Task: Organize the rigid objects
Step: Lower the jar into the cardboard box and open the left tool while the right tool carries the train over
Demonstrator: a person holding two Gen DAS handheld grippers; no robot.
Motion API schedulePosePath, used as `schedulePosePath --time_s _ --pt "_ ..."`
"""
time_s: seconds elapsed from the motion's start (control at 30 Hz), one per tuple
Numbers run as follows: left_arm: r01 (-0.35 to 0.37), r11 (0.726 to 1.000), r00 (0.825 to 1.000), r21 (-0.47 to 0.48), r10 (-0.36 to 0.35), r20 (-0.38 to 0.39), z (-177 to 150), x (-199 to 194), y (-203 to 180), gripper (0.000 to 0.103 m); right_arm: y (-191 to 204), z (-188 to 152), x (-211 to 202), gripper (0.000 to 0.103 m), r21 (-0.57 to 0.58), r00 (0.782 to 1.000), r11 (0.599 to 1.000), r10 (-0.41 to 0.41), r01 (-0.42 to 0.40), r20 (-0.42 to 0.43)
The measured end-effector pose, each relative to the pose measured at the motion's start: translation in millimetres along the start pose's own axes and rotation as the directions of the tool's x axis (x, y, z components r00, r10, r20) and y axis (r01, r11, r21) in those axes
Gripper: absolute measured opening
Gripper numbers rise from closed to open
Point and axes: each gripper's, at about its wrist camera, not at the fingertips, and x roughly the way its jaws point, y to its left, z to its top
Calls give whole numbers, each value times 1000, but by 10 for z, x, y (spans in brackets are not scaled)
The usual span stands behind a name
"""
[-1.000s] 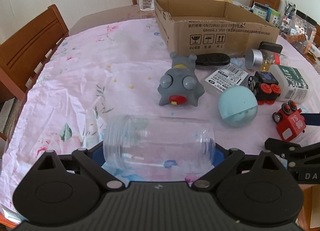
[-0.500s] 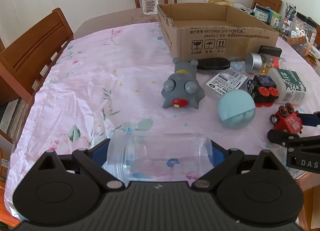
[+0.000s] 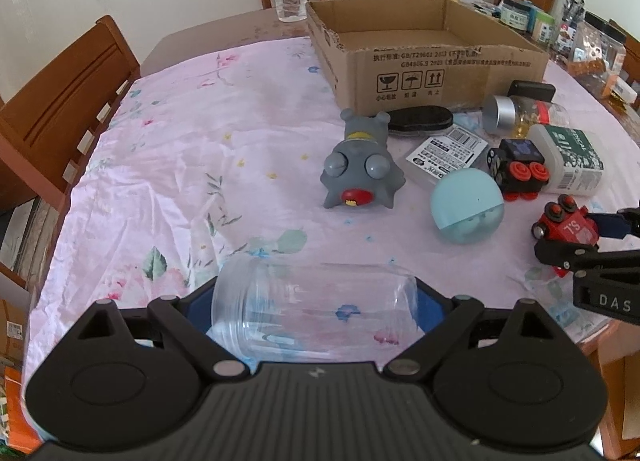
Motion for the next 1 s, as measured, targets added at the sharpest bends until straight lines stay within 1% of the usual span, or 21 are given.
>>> schedulePosePath --time_s 0.17,0.33,0.47,0.57,0.7,0.83,0.93,1.0 --pt "31 999 999 33 -31 -12 140 -83 99 93 8 93 -93 56 -40 1000 999 10 -11 -5" --pt "71 994 997 79 -69 -25 357 -169 205 93 -47 266 -242 56 -43 999 998 38 -38 -9" --pt "103 986 995 133 -103 -10 587 -256 208 93 -96 452 -416 56 -78 999 996 52 -50 15" --pt "122 981 992 152 -126 13 789 -320 168 93 -161 613 -514 56 -98 997 994 60 -56 40" --pt "138 979 988 149 -147 49 1051 -360 80 93 -315 843 -537 56 -116 994 991 82 -73 73" --pt "140 981 987 133 -150 64 1315 -312 -39 93 -496 1082 -430 56 -151 990 984 112 -98 87" --pt "112 989 990 97 -120 76 1519 -256 -111 93 -642 1272 -332 56 -176 986 977 138 -120 92" --pt "106 992 990 73 -112 91 1684 -205 -150 93 -728 1392 -290 56 -188 982 973 155 -134 104"
